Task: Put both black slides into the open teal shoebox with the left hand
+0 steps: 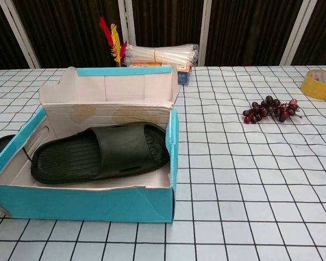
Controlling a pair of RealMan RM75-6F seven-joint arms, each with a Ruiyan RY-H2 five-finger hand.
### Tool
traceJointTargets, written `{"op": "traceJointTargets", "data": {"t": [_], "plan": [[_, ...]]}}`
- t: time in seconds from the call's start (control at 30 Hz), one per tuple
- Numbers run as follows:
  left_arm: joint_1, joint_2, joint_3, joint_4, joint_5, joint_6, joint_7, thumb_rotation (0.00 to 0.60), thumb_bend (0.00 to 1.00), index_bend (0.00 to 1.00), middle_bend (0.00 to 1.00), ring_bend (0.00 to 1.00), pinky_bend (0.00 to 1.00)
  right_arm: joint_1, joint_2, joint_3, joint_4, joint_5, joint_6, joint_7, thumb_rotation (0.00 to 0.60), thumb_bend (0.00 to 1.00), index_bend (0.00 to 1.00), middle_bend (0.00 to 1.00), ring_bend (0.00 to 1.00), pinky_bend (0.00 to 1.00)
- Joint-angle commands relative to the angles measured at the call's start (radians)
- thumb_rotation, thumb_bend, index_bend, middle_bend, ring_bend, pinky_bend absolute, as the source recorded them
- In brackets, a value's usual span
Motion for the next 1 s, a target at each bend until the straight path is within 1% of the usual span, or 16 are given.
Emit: {"op": "traceJointTargets", "data": {"t": [0.03,0.43,0.8,0.87,1.0], "plan": [[-0.004,-0.004,-0.004,0.009,-0.002,-0.004,-0.003,0.386,0.07,0.12,0.13,0.00,0.14,0.001,-0.001,-0.001,0.000,0.001,-0.003,-0.002,0.600,0.31,0.03,0.11,0.19,0.13],[-0.023,-0.020,-0.010,0.025,-0.018,-0.040,-0.001,0.387,0.07,0.11,0.14,0.00,0.13,0.009,-0.004,-0.004,0.000,0.007,-0.021,-0.005,0.600,0.31,0.03,0.11,0.19,0.13],[-0.038,-0.027,-0.015,0.025,-0.027,-0.062,0.009,0.387,0.09,0.11,0.20,0.00,0.13,0.013,-0.007,-0.005,0.002,0.011,-0.030,-0.010,0.600,0.31,0.03,0.11,0.19,0.13],[-0.039,-0.028,-0.014,0.025,-0.028,-0.063,0.011,0.395,0.11,0.12,0.22,0.00,0.13,0.014,-0.007,-0.005,0.002,0.011,-0.031,-0.011,0.600,0.31,0.03,0.11,0.19,0.13],[-0.040,-0.032,-0.014,0.030,-0.028,-0.061,0.006,0.436,0.15,0.12,0.24,0.00,0.13,0.014,-0.008,-0.006,0.001,0.011,-0.030,-0.012,0.600,0.31,0.03,0.11,0.19,0.13]]}}
